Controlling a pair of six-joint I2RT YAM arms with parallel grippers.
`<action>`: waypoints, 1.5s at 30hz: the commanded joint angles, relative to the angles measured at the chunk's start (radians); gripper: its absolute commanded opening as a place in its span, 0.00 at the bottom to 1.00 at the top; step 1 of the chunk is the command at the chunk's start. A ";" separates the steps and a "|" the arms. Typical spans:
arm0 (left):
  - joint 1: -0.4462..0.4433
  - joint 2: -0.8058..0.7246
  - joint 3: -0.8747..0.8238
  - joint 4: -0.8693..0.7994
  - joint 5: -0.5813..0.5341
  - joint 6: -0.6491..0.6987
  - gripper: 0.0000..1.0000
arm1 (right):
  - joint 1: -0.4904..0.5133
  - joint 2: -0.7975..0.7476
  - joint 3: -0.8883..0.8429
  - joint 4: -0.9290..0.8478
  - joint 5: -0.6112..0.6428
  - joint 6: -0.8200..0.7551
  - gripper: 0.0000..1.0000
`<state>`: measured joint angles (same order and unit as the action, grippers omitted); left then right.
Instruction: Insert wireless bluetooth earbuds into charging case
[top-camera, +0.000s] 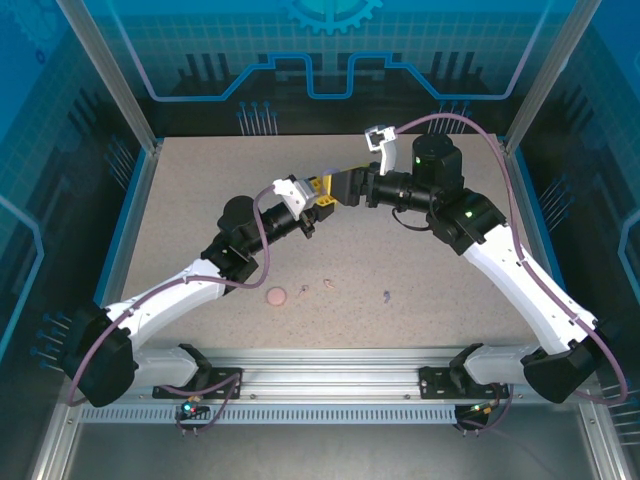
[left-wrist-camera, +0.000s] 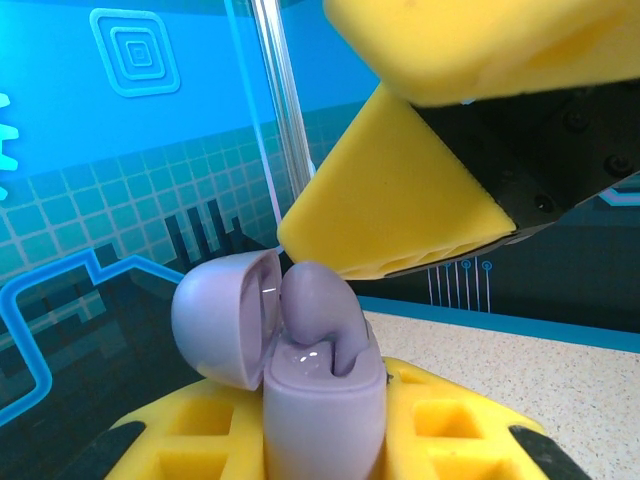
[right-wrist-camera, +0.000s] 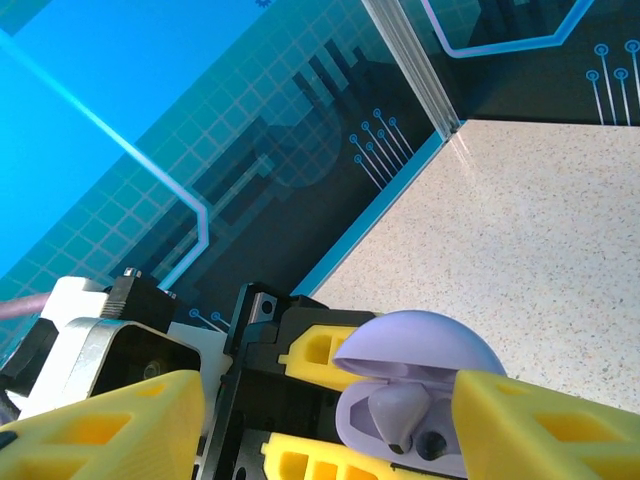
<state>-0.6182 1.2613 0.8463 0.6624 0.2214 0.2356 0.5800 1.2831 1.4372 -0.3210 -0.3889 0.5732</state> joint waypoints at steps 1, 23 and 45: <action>0.000 -0.023 0.001 0.030 -0.005 -0.004 0.00 | 0.007 0.005 -0.008 0.023 -0.032 0.011 0.67; -0.001 -0.025 -0.001 0.029 -0.005 -0.005 0.00 | 0.037 0.029 0.015 0.019 -0.067 -0.005 0.65; 0.000 -0.038 -0.029 0.046 -0.015 -0.019 0.00 | 0.022 -0.071 0.014 -0.047 0.027 -0.007 0.68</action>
<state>-0.6174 1.2507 0.8291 0.6636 0.2134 0.2348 0.6010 1.2251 1.4376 -0.3557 -0.3412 0.5545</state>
